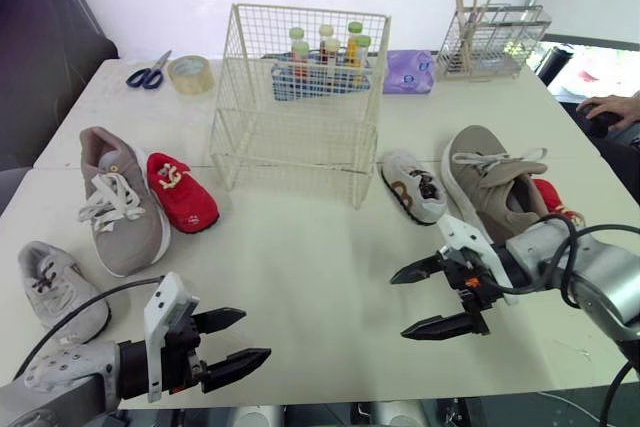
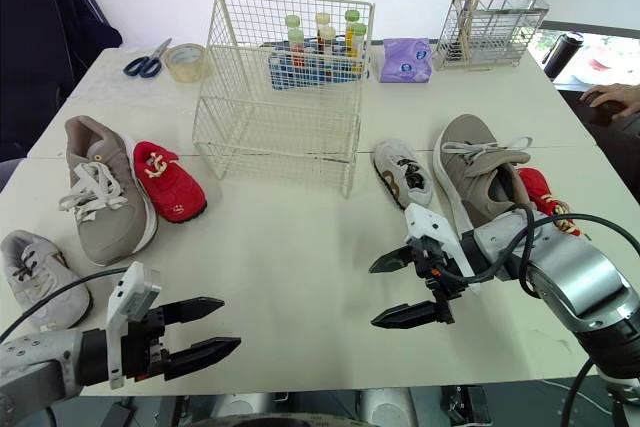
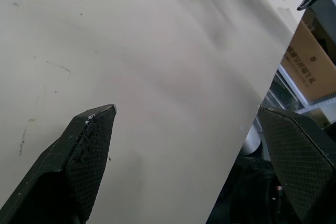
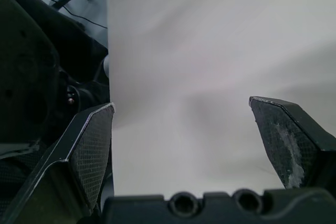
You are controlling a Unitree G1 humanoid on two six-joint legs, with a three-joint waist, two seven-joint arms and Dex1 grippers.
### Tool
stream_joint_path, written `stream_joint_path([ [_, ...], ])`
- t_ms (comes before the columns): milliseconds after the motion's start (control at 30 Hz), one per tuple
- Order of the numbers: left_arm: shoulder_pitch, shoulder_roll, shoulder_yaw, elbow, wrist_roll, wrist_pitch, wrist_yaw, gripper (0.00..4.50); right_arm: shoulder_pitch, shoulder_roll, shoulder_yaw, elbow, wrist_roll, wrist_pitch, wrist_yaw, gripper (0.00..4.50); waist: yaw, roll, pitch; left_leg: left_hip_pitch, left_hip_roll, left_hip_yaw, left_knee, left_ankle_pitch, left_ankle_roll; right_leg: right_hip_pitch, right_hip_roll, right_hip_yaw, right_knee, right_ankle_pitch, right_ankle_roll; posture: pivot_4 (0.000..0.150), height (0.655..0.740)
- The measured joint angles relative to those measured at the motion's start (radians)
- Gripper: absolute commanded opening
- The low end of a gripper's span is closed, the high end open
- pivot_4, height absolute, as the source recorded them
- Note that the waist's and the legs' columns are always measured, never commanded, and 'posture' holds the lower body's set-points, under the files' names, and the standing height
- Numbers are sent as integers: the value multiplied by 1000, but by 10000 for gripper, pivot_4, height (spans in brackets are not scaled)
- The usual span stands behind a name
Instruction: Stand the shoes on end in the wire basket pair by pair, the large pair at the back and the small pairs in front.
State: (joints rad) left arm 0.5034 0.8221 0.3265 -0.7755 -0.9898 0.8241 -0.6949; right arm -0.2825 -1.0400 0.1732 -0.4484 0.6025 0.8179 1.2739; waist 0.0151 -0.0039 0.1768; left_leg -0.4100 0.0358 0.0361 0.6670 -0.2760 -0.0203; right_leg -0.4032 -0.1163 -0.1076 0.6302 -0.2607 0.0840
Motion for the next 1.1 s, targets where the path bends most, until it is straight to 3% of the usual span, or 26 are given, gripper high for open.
stream_joint_path([
  [233, -10, -1, -23, 10, 31, -5, 3, 44695, -1, 0, 35, 1, -77, -41, -26, 45000, -1, 0, 0, 0, 0, 0, 0, 0, 0, 0, 0, 0, 0, 0, 0, 1500, 7400],
  [667, -43, -28, -31, 29, 31, -5, 26, 44695, -37, 20, 41, 1, -78, -25, -41, 45000, -1, 0, 0, 0, 0, 0, 0, 0, 0, 0, 0, 0, 0, 0, 0, 1500, 7400],
  [1100, -112, -30, -91, 97, 137, -35, -3, 44695, -130, -11, 36, -21, -69, 45, -71, 45000, -1, 0, 0, 0, 0, 1, 0, 0, 0, 0, 0, 0, 1, 0, 0, 1500, 7400],
])
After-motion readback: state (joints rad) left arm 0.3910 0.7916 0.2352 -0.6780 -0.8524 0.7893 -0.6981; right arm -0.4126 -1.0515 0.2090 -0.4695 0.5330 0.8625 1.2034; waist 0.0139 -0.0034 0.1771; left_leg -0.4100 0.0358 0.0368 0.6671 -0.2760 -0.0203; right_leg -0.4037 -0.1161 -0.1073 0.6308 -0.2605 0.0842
